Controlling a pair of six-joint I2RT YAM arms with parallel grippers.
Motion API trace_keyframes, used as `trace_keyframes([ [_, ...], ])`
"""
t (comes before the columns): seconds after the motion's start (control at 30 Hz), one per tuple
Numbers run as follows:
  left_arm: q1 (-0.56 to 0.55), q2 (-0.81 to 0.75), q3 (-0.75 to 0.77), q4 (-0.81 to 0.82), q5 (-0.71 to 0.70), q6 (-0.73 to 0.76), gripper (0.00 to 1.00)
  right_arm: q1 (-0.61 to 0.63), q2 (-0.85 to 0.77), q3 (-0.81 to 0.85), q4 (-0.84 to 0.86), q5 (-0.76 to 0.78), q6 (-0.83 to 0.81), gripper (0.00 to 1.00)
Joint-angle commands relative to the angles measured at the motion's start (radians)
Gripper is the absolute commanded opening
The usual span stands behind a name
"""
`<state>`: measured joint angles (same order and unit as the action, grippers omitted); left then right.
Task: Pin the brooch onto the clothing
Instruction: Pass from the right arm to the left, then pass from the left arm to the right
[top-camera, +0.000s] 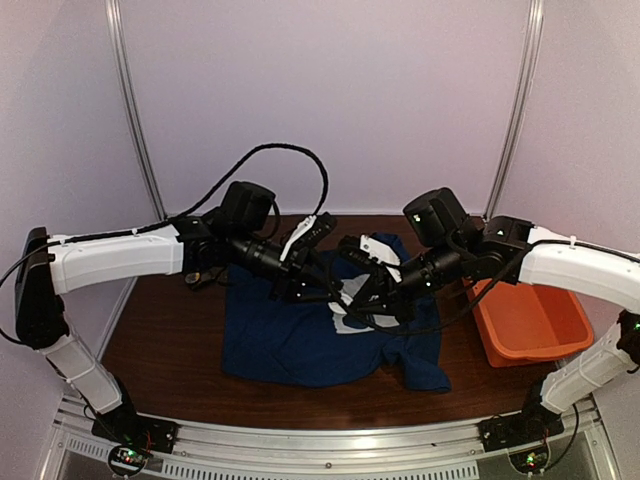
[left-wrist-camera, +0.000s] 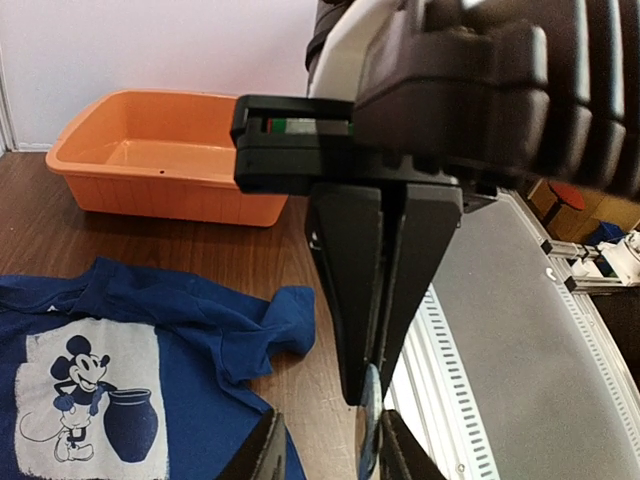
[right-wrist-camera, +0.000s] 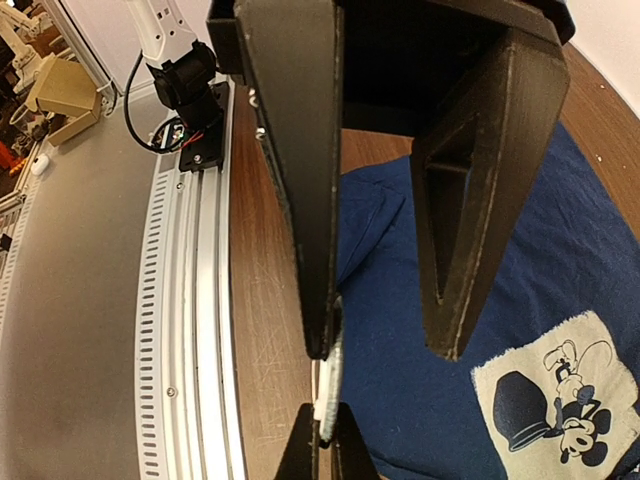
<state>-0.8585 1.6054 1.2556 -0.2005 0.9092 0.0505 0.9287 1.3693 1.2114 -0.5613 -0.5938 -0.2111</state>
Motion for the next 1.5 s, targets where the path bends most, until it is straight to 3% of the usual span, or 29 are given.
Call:
trace_keyframes([
  [0.0,-0.005,0.018,0.033,-0.004,0.021,0.013,0.29,-0.007,0.002,0.026,-0.009,0.041,-0.006,0.0],
  [0.3,-0.01,0.024,0.036,-0.008,0.022,0.017,0.0,-0.007,0.003,0.027,-0.006,0.04,-0.005,0.0],
  [0.43,-0.011,0.023,0.033,-0.001,0.012,0.016,0.0,-0.008,0.0,0.024,0.0,0.047,-0.006,0.0],
  [0.57,-0.009,-0.002,-0.007,0.079,-0.03,-0.034,0.0,-0.013,-0.037,-0.008,0.042,0.051,0.008,0.34],
  [0.73,0.007,-0.067,-0.114,0.291,-0.112,-0.157,0.0,-0.041,-0.186,-0.177,0.282,0.061,0.107,0.7],
  [0.93,0.057,-0.11,-0.255,0.609,-0.149,-0.354,0.0,-0.065,-0.352,-0.401,0.628,0.223,0.263,0.91],
  [1.2,0.07,-0.13,-0.38,0.867,-0.156,-0.488,0.0,-0.065,-0.32,-0.508,0.904,0.256,0.416,1.0],
  [1.3,0.07,-0.133,-0.386,0.882,-0.16,-0.498,0.0,-0.065,-0.29,-0.526,0.991,0.282,0.462,1.0],
  [1.47,0.073,-0.156,-0.391,0.878,-0.192,-0.501,0.0,-0.065,-0.259,-0.478,0.875,0.437,0.456,1.0],
])
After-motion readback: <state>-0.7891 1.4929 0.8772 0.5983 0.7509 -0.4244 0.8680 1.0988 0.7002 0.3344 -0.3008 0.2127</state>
